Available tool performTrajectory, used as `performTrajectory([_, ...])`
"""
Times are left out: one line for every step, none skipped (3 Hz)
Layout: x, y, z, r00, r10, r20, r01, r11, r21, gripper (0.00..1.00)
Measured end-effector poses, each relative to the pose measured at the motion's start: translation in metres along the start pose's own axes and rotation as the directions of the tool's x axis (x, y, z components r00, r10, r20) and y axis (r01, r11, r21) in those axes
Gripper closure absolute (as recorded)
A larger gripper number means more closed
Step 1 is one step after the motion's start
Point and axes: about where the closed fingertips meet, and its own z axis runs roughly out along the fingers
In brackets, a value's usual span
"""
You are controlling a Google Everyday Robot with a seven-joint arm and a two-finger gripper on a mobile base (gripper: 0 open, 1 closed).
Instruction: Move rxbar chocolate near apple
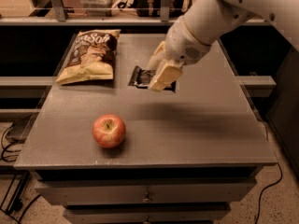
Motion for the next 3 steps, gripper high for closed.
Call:
performTrajectory([-0.009, 0.024, 0.031, 0.999, -0.038, 0.005, 0.039, 0.9965, -0.074, 1.0])
performTrajectory([-0.006, 0.044, 0.057, 0.998, -0.061, -0.012, 0.059, 0.9901, -0.127, 0.82])
performTrajectory([0.0, 0.055, 0.074, 0.998, -0.053, -0.028, 0.048, 0.9868, -0.155, 0.58])
